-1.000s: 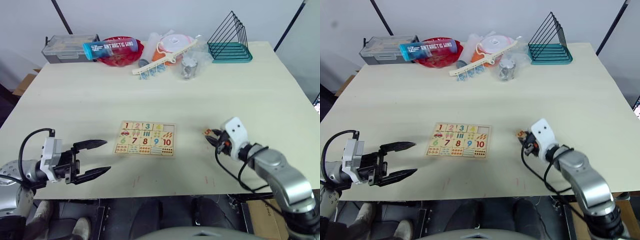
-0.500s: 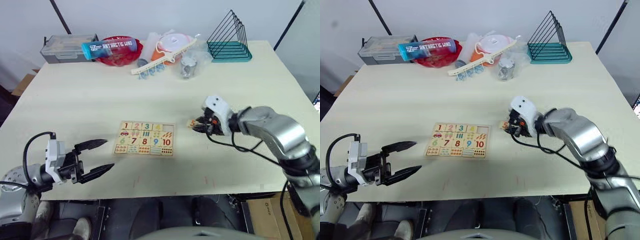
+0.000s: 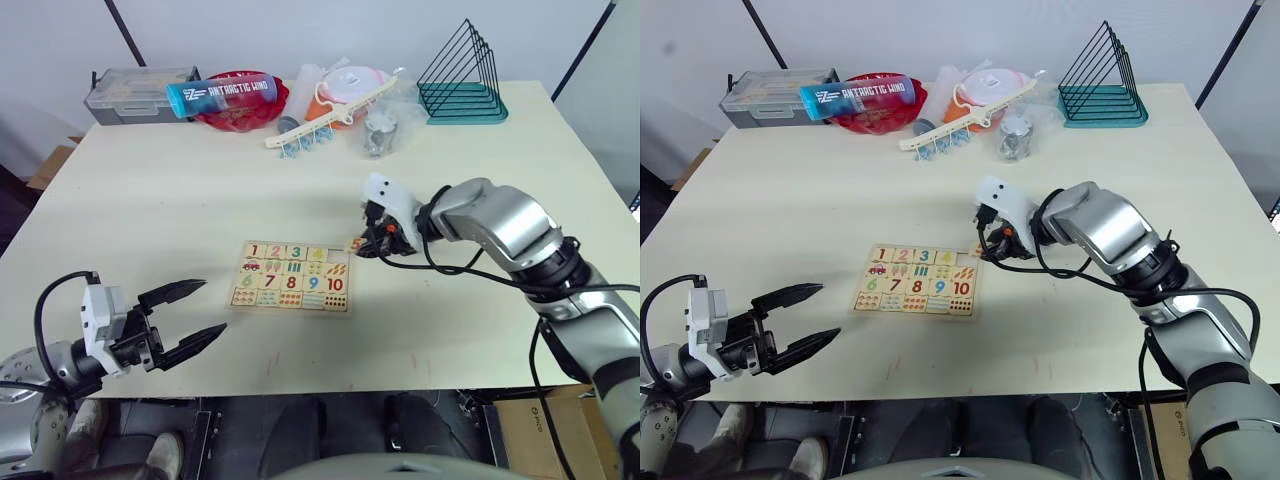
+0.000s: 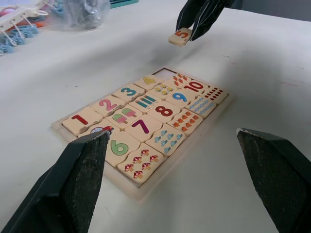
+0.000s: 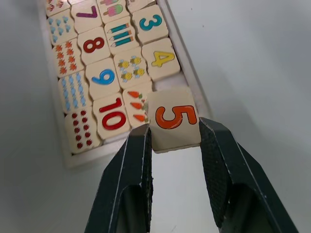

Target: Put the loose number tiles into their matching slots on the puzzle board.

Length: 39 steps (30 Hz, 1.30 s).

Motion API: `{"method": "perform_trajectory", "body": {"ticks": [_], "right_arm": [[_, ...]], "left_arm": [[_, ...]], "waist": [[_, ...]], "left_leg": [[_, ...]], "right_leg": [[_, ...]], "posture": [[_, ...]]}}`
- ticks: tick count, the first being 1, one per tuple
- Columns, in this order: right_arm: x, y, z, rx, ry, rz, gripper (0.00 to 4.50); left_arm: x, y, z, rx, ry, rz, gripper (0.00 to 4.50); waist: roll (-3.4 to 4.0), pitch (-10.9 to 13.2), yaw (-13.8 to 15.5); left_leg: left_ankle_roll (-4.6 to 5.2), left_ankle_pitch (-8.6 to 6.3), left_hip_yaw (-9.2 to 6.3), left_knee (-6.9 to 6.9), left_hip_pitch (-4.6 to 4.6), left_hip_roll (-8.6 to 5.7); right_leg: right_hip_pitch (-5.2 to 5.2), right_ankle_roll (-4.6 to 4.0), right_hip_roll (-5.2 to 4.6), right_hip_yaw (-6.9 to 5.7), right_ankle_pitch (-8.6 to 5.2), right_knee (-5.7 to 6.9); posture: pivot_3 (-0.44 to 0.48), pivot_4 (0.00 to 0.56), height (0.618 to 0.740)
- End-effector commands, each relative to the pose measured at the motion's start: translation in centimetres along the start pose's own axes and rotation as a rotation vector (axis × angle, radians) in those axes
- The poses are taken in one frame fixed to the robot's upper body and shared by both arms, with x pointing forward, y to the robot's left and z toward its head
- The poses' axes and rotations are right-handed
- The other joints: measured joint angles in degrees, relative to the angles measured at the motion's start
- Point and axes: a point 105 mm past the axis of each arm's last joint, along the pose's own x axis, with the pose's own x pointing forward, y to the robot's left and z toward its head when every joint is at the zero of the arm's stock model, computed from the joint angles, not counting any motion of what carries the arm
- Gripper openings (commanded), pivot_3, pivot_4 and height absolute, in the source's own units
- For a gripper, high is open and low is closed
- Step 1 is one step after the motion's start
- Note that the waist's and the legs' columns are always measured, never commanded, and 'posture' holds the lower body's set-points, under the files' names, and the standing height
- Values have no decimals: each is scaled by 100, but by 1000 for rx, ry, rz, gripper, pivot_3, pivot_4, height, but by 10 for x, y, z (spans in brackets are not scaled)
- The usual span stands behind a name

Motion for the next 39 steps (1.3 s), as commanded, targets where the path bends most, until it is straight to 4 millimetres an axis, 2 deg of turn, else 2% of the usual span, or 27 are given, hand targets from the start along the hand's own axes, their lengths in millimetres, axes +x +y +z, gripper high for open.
{"method": "perform_trajectory", "body": {"ticks": [1, 16, 39], "right_arm": [[4, 0, 10, -24, 14, 4, 847], [35, -2, 16, -47, 89, 2, 847], [46, 0, 13, -81, 115, 16, 847]], "left_arm": [[-4, 3, 9, 34, -14, 29, 4500], [-3, 7, 6, 7, -14, 40, 4500], [-4, 3, 5, -16, -4, 28, 4500]], "waist": [[0, 0, -5], [4, 3, -22], [11, 7, -125]], "left_leg": [[0, 0, 0, 0, 0, 0], [-1, 0, 1, 0, -5, -3], [-1, 0, 1, -5, -12, -3]], "right_leg": [[0, 0, 0, 0, 0, 0], [-11, 0, 2, 0, 0, 3], [-21, 0, 0, 2, 0, 3]], "posture": [[0, 150, 740], [0, 150, 740], [0, 150, 740]]}}
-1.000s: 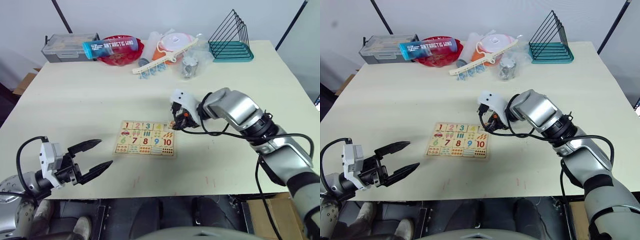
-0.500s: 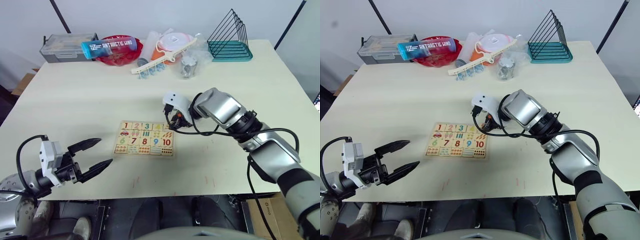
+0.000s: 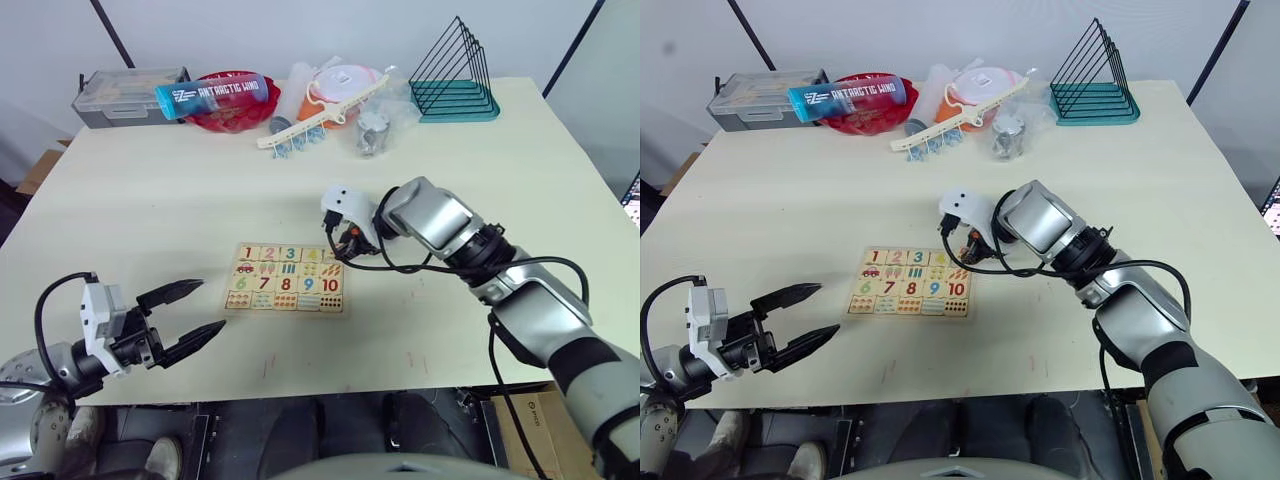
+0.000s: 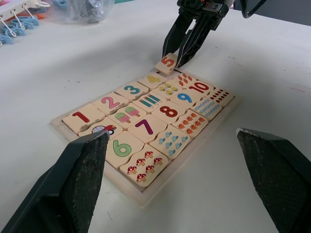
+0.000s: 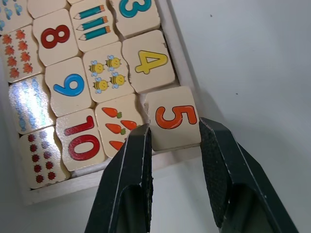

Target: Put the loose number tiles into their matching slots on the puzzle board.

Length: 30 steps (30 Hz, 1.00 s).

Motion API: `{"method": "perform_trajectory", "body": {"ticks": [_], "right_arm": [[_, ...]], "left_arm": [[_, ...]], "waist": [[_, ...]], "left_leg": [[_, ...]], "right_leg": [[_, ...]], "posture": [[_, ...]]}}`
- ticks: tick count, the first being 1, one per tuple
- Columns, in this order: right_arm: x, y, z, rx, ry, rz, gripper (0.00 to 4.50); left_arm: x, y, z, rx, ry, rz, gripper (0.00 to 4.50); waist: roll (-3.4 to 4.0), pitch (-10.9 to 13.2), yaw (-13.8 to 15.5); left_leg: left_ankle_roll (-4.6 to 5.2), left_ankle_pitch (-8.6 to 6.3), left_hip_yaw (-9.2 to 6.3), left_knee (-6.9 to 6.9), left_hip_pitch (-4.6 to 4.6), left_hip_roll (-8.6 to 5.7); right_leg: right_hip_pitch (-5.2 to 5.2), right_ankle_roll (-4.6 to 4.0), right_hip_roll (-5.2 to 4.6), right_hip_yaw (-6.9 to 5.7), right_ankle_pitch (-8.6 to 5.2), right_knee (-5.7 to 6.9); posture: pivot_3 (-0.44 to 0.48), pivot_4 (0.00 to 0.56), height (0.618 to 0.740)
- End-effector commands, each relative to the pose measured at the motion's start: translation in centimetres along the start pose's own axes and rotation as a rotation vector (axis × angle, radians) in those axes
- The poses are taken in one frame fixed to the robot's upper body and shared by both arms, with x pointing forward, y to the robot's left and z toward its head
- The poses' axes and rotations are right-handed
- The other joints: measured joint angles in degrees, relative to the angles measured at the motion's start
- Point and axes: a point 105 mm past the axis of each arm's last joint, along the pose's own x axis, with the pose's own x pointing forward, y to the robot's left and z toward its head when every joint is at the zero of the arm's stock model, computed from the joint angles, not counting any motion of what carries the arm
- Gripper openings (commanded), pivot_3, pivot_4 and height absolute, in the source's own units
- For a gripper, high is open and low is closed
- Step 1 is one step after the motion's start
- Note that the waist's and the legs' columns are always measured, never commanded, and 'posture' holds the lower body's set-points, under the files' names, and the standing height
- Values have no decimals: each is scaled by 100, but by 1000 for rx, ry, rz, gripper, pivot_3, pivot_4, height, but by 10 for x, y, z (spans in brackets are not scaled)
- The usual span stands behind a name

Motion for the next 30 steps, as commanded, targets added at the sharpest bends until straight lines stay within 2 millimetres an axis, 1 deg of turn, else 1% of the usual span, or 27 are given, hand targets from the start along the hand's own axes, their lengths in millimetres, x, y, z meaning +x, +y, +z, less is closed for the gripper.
{"method": "perform_trajectory", "body": {"ticks": [1, 30], "right_arm": [[-1, 3, 6, -40, -16, 2, 847], [10, 10, 5, -67, -23, 28, 847]], "left_arm": [[-3, 1, 9, 32, -11, 8, 4500], [-5, -3, 6, 37, 1, 12, 4500]], "waist": [[1, 1, -1], [14, 8, -6]], "left_leg": [[0, 0, 0, 0, 0, 0], [-1, 0, 0, -6, 0, 0]], "right_leg": [[0, 0, 0, 0, 0, 0], [-2, -1, -1, 1, 0, -2]], "posture": [[0, 150, 740], [0, 150, 740]]}}
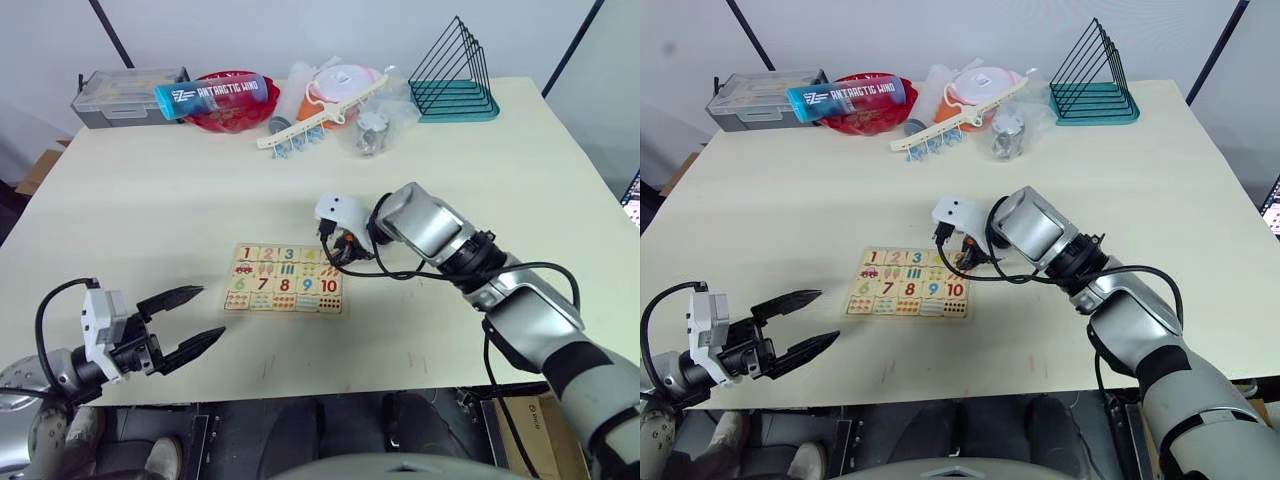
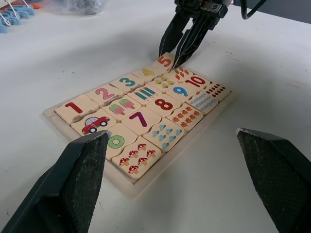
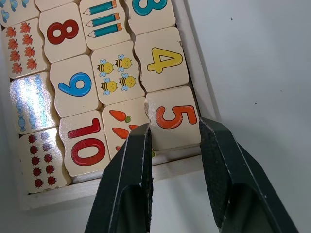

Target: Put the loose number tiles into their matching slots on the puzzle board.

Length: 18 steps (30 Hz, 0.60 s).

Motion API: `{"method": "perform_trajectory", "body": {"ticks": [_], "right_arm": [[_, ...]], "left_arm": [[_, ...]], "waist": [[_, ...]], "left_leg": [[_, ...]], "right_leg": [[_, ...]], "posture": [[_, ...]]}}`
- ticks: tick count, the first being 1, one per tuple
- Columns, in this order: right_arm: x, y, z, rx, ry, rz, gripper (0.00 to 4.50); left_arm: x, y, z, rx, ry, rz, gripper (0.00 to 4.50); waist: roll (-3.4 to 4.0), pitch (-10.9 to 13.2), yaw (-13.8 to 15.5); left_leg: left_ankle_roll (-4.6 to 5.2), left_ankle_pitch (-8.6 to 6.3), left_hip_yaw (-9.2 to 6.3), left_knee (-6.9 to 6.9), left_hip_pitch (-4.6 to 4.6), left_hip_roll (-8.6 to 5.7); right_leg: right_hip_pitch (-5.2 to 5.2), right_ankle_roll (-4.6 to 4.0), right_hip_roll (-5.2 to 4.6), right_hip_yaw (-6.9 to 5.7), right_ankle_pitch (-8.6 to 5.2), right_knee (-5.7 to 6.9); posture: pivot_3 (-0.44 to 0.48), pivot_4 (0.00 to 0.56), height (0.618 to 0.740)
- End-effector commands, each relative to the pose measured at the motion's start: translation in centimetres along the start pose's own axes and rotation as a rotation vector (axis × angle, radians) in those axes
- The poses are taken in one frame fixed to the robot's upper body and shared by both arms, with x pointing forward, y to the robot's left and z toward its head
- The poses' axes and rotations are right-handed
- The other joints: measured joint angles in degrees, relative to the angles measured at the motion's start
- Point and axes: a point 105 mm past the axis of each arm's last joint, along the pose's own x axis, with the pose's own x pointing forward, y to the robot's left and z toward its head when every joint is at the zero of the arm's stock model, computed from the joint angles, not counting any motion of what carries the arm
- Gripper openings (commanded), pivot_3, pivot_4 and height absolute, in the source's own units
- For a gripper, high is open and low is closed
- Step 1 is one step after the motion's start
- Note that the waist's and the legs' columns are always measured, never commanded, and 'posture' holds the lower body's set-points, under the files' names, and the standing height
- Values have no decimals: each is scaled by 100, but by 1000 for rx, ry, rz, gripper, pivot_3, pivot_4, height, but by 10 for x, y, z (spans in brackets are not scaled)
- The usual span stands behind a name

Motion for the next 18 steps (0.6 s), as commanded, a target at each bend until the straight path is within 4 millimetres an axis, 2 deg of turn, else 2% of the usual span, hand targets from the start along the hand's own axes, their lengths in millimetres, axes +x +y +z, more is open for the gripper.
{"method": "perform_trajectory", "body": {"ticks": [1, 18], "right_arm": [[0, 1, 4, -21, -18, 5, 847], [0, 1, -1, -53, -9, 17, 847]], "left_arm": [[-3, 2, 11, 56, -17, 13, 4500], [0, 3, 10, 60, -18, 10, 4500]], "waist": [[1, 1, 0], [2, 1, 1]], "left_leg": [[0, 0, 0, 0, 0, 0], [0, 0, 0, -1, 0, 0]], "right_leg": [[0, 0, 0, 0, 0, 0], [0, 0, 0, 0, 0, -1]], "posture": [[0, 150, 740], [0, 150, 740]]}}
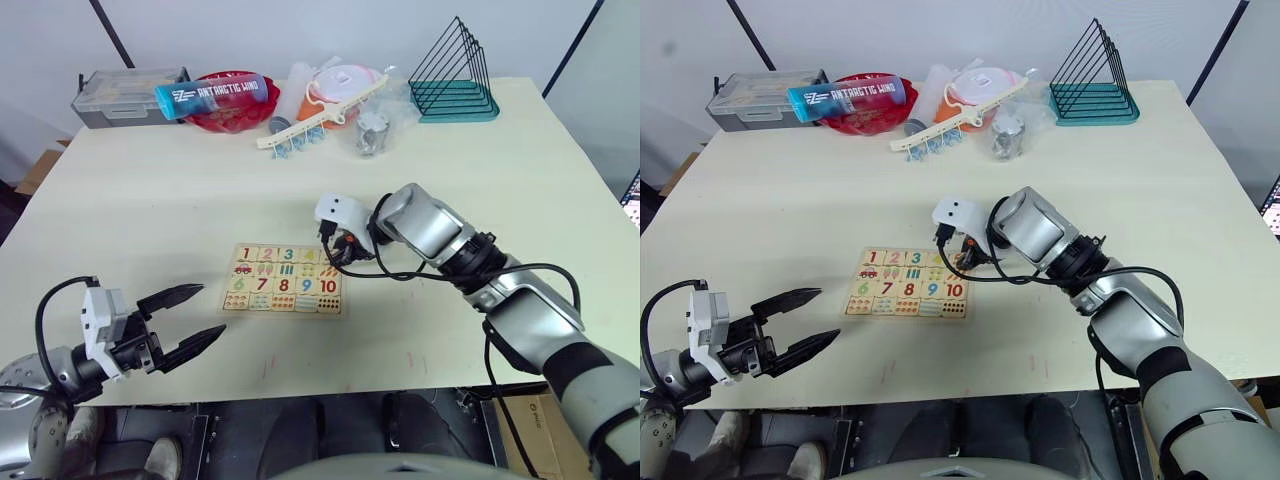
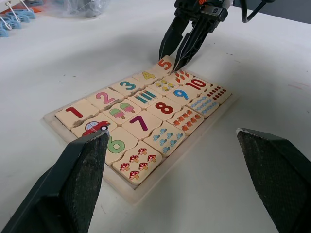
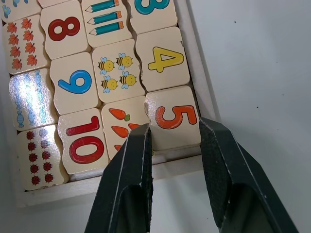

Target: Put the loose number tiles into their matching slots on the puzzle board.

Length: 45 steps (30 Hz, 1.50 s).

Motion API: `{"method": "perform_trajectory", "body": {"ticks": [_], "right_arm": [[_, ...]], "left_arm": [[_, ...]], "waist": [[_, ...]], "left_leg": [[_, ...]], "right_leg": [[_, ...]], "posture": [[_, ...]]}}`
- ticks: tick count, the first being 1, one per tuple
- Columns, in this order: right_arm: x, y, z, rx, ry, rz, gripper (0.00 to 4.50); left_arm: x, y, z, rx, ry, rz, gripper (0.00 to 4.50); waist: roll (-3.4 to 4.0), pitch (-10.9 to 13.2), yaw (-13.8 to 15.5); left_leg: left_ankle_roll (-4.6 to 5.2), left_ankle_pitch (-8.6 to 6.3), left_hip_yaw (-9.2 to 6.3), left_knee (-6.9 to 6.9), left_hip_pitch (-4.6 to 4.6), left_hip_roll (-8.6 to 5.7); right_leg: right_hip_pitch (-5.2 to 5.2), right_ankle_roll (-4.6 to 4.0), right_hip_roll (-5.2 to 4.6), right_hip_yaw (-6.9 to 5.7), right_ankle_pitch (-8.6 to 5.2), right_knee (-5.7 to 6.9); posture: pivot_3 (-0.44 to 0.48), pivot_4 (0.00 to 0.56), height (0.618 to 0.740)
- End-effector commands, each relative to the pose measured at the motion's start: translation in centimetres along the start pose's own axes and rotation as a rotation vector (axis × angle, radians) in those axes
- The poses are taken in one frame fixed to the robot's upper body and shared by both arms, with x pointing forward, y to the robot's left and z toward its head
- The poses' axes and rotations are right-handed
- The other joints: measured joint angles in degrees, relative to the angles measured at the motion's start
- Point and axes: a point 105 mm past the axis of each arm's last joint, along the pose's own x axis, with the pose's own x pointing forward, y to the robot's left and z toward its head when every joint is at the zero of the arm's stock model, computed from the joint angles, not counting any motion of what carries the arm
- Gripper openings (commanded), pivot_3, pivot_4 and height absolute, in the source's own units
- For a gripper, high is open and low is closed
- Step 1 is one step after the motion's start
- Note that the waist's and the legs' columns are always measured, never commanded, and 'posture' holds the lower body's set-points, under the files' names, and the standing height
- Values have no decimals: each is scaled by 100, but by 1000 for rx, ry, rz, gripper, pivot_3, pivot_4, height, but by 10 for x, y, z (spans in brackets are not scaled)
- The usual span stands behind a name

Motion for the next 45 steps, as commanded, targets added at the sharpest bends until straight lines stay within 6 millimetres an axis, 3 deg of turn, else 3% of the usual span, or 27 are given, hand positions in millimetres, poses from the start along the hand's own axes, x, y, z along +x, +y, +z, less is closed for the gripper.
{"method": "perform_trajectory", "body": {"ticks": [1, 3, 7, 13, 23, 31, 35, 40, 41, 45], "right_arm": [[0, 3, 2, -26, -4, 15, 1647], [-1, 4, 1, -28, -4, 19, 2351], [-2, 3, 1, -29, -6, 23, 4319], [-6, 1, 3, -27, -30, 8, 4319], [-30, 0, 11, -13, -101, -11, 4319], [-40, -7, 12, -20, -290, -71, 4319], [-41, -7, 4, 2, -349, -94, 3183], [-35, -5, -3, 12, -421, -117, 480], [-35, -4, -2, 16, -448, -111, 228], [-28, 5, -5, 8, -476, -87, 228]], "left_arm": [[-1, 2, 8, 49, -14, 10, 4500], [-2, 2, 8, 49, -12, 10, 4500], [-2, 2, 7, 50, -9, 9, 4500], [-1, 2, 7, 51, -8, 6, 4500], [2, 4, 9, 54, -7, -7, 4500], [4, 6, 11, 60, -9, -16, 4500], [4, 7, 11, 62, -5, -22, 4500], [6, 9, 12, 68, -3, -28, 4500], [6, 9, 13, 69, -2, -30, 4500], [6, 9, 12, 72, 2, -32, 4500]], "waist": [[-1, -1, -1], [-1, -1, -1], [0, 0, 0], [0, 0, 1], [-3, -2, 3], [-18, -10, 6], [-20, -12, 5], [-21, -12, 5], [-21, -12, 5], [-22, -13, 6]], "left_leg": [[0, 0, 0, 0, 0, 0], [0, 0, 0, 0, 0, 0], [0, 0, -1, 0, 0, 0], [-1, 0, -1, 0, 0, 0], [-1, 0, -1, -2, -1, 0], [0, 0, 0, -2, -1, -1], [0, 0, 1, -4, -2, 0], [0, 0, 4, -6, -2, 0], [0, 0, 4, -6, -2, 0], [0, 1, 3, -6, -1, 0]], "right_leg": [[0, 0, 0, 0, 0, 0], [0, 0, 0, 0, 0, 0], [0, 0, 0, -1, 0, 0], [0, 0, 0, -1, 0, 0], [0, 0, -1, -1, 0, -1], [1, 0, -3, 0, 0, -2], [1, 0, -1, 2, 0, -1], [2, 1, -2, 4, 1, -1], [1, 0, -1, 5, 1, -1], [1, 0, 0, 4, 0, -2]], "posture": [[0, 150, 740], [0, 150, 740], [0, 150, 740], [0, 150, 740], [0, 150, 740], [0, 150, 740], [0, 150, 740], [0, 150, 740], [0, 150, 740], [0, 150, 740]]}}
